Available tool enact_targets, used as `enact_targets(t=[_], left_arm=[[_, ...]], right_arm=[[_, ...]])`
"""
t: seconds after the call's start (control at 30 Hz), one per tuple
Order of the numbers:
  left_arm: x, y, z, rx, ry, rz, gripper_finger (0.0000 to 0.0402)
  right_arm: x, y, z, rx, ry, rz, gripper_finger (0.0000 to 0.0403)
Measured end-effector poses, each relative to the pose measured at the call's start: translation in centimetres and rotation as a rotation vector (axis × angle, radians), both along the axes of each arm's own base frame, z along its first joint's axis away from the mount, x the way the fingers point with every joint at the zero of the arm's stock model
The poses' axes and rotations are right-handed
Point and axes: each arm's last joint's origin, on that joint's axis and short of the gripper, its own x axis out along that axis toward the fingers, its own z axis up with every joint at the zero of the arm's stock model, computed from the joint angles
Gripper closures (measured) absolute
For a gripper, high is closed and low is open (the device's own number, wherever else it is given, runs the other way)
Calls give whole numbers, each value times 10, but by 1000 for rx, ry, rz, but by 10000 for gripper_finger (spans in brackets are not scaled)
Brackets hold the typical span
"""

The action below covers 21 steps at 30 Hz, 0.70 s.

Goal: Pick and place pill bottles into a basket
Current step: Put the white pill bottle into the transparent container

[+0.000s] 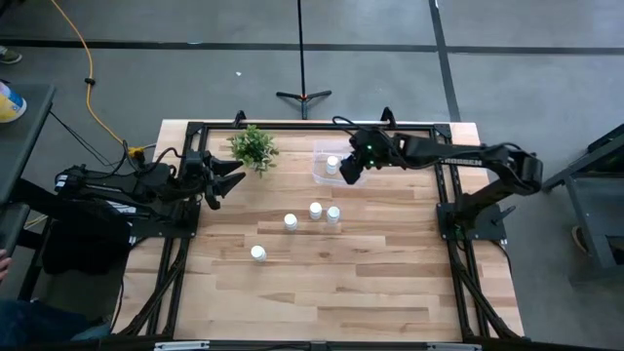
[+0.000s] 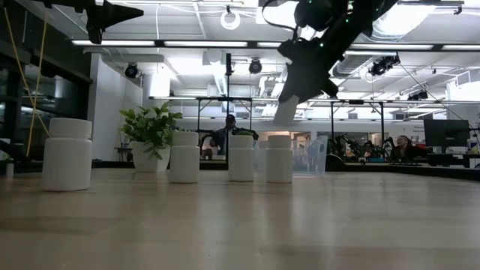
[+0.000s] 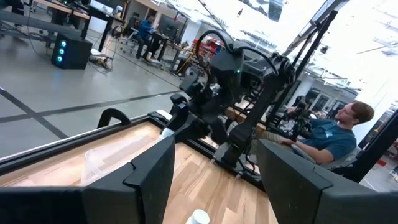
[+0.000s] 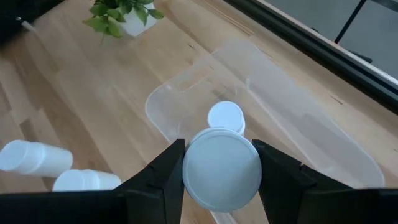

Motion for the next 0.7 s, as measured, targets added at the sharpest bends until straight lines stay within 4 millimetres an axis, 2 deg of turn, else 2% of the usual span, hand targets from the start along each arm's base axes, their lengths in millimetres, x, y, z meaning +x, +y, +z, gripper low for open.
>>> enact_targets(t=[0.37, 0.7], left_arm=[[0, 0, 0, -11, -3, -1, 142], [0, 0, 0, -11, -3, -1, 142]], right_arm=[[0, -3, -8, -76, 95, 36, 252], [9, -18, -44, -42, 236, 89, 250]])
